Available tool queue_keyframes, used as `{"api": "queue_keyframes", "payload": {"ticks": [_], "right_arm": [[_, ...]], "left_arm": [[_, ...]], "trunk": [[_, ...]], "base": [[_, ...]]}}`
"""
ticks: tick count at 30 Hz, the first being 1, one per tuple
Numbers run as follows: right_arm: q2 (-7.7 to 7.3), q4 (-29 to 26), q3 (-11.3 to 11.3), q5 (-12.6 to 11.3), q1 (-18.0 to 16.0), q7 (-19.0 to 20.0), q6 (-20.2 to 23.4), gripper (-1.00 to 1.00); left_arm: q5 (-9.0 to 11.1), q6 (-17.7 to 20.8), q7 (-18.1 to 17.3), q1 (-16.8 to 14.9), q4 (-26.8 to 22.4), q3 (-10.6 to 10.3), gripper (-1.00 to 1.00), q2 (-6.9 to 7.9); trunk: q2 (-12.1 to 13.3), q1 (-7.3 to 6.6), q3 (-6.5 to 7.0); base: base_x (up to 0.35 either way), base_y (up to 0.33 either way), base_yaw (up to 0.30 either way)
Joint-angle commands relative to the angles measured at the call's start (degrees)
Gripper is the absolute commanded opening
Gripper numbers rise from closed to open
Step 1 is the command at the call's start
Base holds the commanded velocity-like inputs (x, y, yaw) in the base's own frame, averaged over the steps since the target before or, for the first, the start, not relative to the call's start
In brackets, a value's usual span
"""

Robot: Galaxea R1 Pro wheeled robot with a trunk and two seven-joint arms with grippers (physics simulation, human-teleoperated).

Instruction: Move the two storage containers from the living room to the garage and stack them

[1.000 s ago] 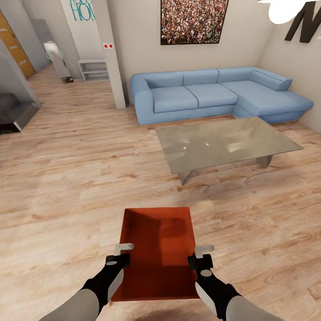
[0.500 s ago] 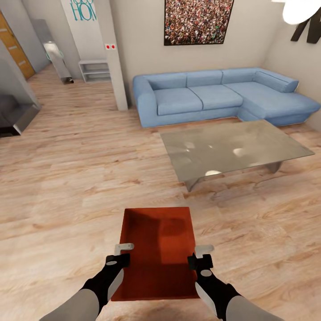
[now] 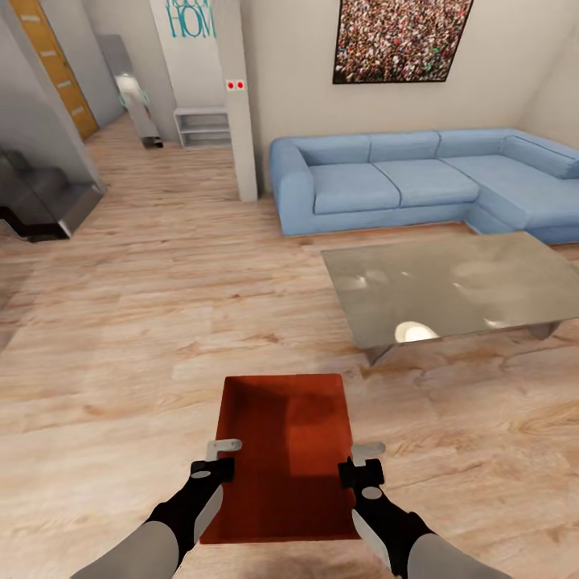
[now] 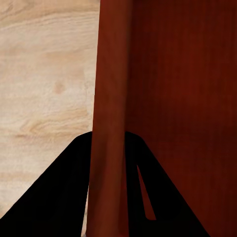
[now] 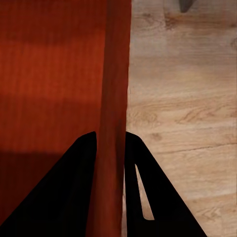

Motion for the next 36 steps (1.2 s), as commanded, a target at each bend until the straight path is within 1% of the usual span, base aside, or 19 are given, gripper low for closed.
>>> {"api": "queue_keyframes", "payload": {"ticks": [1, 36], "right_arm": [[-0.03, 0.43, -0.4, -1.83, -0.08, -0.54, -0.53, -1.0], [0.03, 0.41, -0.43, -1.88, -0.1, -0.63, -0.53, -1.0]], "left_arm": [[-1.38, -0.37, 1.16, -0.02, -0.32, 0.14, -1.0, 0.04], [-1.43, -0.37, 1.18, -0.02, -0.32, 0.14, -1.0, 0.04]], "trunk": [[-0.09, 0.06, -0.08], [-0.09, 0.06, -0.08]], "base": [[0.287, 0.213, 0.269], [0.287, 0.213, 0.27]]}}
